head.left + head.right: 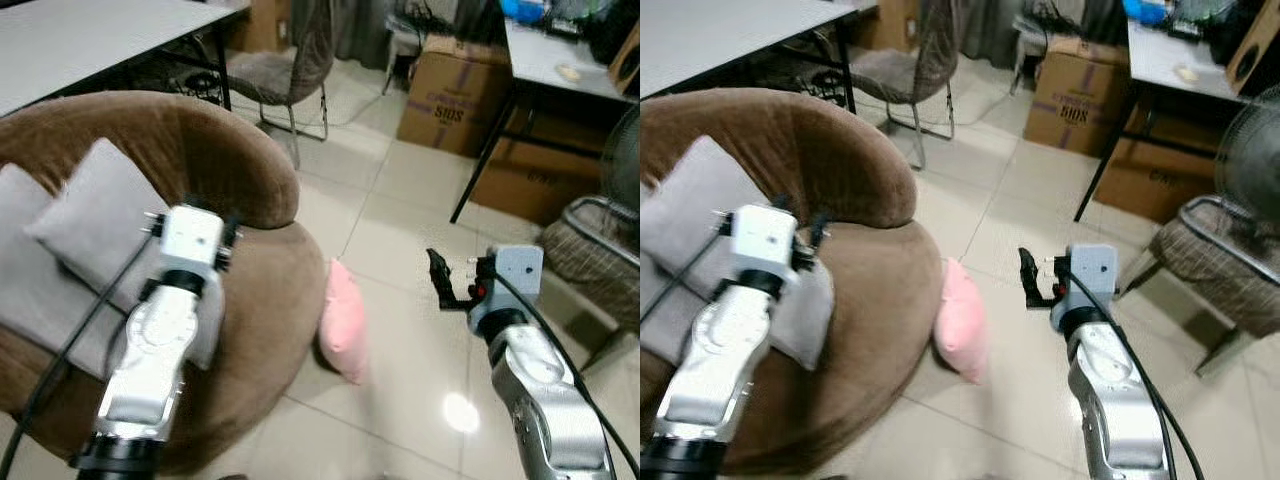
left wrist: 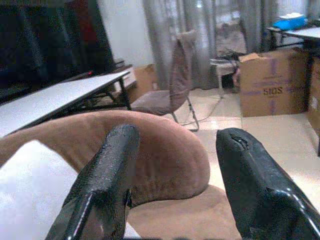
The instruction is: Move the pillow to the sofa from floor
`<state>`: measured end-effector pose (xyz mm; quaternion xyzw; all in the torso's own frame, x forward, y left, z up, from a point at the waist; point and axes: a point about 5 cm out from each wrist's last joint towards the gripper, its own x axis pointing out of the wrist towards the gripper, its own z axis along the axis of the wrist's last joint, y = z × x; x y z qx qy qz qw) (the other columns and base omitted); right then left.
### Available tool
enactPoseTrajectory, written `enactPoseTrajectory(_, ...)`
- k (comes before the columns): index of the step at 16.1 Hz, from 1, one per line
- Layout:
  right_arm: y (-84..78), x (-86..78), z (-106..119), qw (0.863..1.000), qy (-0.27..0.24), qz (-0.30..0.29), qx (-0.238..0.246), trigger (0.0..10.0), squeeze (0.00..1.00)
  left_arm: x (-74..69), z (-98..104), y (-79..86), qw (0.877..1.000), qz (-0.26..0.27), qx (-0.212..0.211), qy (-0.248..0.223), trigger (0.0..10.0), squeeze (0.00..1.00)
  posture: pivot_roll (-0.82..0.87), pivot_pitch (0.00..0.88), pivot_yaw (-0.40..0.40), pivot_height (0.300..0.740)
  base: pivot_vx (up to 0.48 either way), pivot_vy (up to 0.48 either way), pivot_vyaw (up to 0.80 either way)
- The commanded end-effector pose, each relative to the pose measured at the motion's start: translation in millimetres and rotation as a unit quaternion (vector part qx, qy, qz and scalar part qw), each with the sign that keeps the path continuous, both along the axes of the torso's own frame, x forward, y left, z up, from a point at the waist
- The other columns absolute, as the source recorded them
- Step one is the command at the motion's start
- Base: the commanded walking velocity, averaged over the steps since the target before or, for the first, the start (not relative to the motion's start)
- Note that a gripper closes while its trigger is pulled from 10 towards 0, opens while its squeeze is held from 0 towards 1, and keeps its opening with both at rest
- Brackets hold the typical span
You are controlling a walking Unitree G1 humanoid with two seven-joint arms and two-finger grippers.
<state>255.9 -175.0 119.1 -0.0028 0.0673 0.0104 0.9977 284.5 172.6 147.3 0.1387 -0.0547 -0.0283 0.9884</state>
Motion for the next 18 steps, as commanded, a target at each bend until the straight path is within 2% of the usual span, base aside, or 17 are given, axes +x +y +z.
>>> enactPoseTrajectory(1,-10.4,-1.6,-0.8,1.0,0.003,-0.022,-0.013,10.0,0.0,-0.1,-2.4,-10.2,1.0,-0.016,-0.016,0.007,10.0,0.0,0.02,0.0,-0.022,0.74,0.0,0.0,0.0)
enactPoseTrajectory(5,-12.6,-0.4,-6.0,0.999,0.022,-0.032,-0.022,10.0,0.0,1.4,-5.9,-5.8,0.999,-0.009,-0.027,0.015,10.0,0.0,0.02,0.0,-0.022,0.74,0.0,0.0,-0.75)
enactPoseTrajectory(10,-4.6,-0.6,-4.9,1.0,0.01,-0.002,-0.022,10.0,0.0,1.7,-5.5,-5.4,0.999,-0.017,-0.038,0.017,10.0,0.0,0.02,0.0,-0.019,0.74,0.35,0.0,0.0)
enactPoseTrajectory(18,-4.8,1.0,-4.5,1.0,0.005,0.001,-0.025,10.0,0.0,2.9,-6.4,-2.0,0.999,-0.012,-0.037,0.02,10.0,0.0,0.02,0.0,-0.02,0.74,0.427,0.0,0.0)
